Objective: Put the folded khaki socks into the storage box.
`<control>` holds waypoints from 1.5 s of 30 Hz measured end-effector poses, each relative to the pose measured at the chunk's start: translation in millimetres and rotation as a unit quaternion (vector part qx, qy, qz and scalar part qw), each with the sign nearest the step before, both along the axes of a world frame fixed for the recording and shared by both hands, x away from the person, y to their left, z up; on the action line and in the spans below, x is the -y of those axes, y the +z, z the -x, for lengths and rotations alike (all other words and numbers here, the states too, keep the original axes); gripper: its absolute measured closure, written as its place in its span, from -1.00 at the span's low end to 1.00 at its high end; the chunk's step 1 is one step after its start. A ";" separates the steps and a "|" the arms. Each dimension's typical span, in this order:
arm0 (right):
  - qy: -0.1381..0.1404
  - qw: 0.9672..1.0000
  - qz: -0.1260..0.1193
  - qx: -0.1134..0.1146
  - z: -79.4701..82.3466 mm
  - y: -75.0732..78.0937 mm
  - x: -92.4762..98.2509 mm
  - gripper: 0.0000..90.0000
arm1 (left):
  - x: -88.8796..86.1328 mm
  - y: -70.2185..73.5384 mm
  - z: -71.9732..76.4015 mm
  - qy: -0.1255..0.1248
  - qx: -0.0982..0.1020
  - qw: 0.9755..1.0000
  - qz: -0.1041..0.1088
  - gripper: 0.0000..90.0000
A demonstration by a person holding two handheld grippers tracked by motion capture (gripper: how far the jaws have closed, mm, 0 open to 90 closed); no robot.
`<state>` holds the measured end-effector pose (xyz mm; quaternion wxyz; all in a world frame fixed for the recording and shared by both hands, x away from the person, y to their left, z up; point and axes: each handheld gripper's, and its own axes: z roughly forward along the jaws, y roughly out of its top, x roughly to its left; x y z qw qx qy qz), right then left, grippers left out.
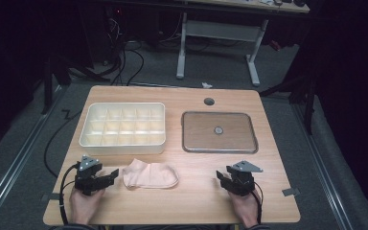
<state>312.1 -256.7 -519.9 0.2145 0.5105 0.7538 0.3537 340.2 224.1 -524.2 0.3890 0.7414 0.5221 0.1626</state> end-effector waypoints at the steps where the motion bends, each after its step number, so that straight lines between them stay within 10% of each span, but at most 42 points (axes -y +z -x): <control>1: 0.004 1.000 -0.001 0.001 0.1 0.4 -1.8 0.15 | -0.5 0.9 1.4 -0.002 0.000 1.000 0.006 -0.37; 19: 0.055 0.998 -0.026 -0.013 3.3 -0.5 -28.4 0.27 | 26.4 7.4 10.9 -0.044 -0.011 0.999 0.012 -0.33; 45: 0.125 0.991 -0.034 -0.009 0.6 9.3 -77.4 0.32 | 41.4 2.0 3.3 -0.037 -0.020 0.999 -0.011 -0.22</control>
